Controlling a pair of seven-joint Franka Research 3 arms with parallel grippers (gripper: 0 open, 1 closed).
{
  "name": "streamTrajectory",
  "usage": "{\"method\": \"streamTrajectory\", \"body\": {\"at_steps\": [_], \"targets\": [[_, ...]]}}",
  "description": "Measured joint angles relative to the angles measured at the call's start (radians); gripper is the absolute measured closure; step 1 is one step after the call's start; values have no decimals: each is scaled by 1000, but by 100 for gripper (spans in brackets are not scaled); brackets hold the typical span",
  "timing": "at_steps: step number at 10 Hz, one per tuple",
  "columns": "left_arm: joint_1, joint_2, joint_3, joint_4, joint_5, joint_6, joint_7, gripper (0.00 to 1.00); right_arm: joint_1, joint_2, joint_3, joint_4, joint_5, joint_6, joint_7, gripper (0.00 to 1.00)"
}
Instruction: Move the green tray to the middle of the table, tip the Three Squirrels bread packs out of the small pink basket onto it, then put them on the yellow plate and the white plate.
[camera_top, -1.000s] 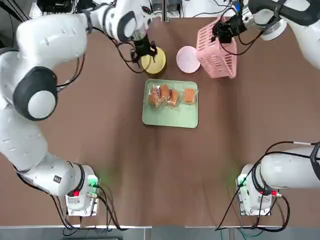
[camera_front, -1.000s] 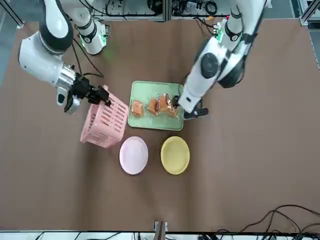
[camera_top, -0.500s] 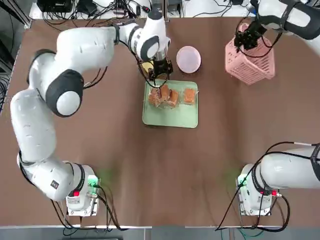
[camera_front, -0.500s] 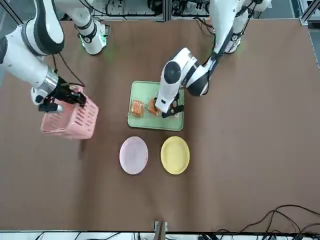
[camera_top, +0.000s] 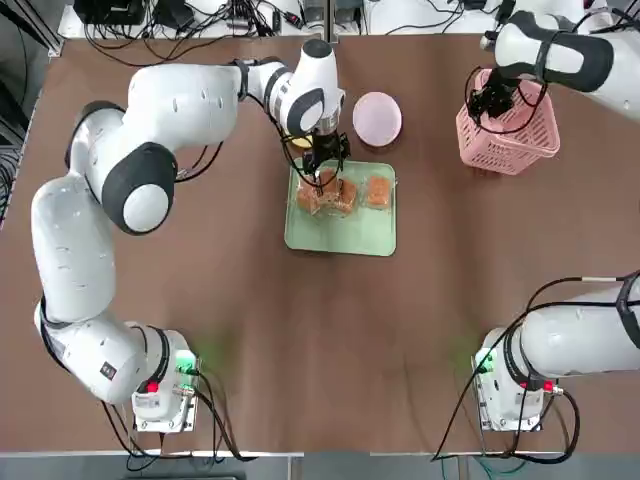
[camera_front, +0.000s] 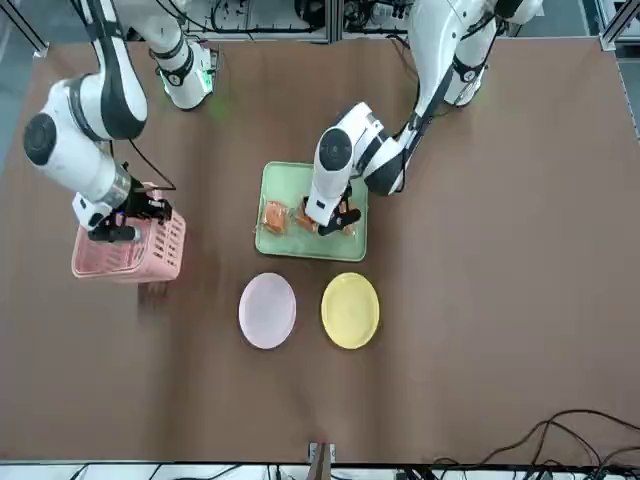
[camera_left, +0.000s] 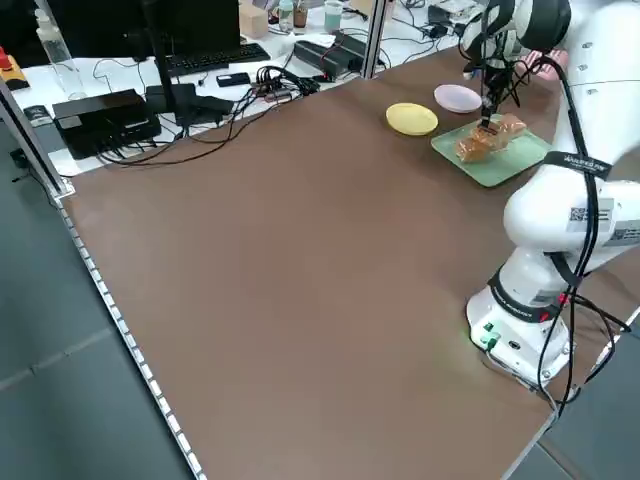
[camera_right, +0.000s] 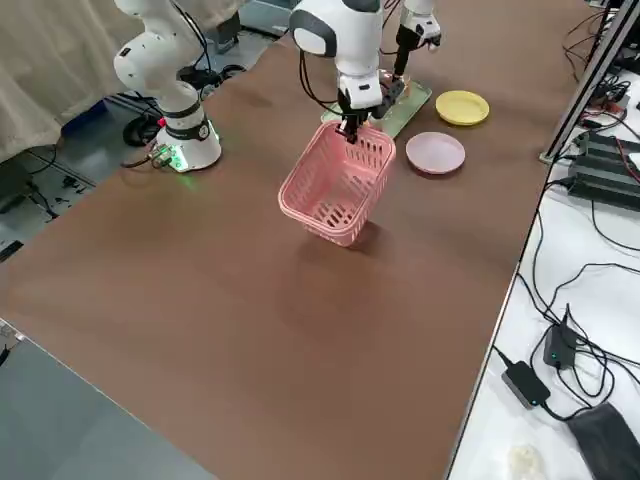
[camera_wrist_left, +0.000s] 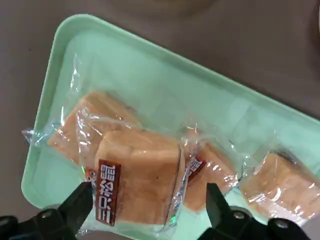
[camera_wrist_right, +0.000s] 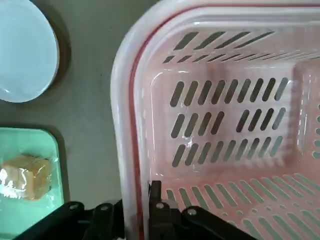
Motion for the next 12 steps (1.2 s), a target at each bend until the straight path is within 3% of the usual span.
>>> {"method": "streamTrajectory", "body": {"at_steps": [6,10,11,12], "targets": [[-9,14,3,-51,43,70,-7,0,4,72,-57,-24,-18,71,0,93],[-9,36,23,-53,62,128,-31,4,18,96,-61,-49,-18,113,12,93],[-9,37,24,-53,65,132,-33,19,19,97,-62,-55,-18,118,22,93],[-9,36,24,-51,67,132,-33,28,19,98,-64,-56,-18,119,25,93]]}}
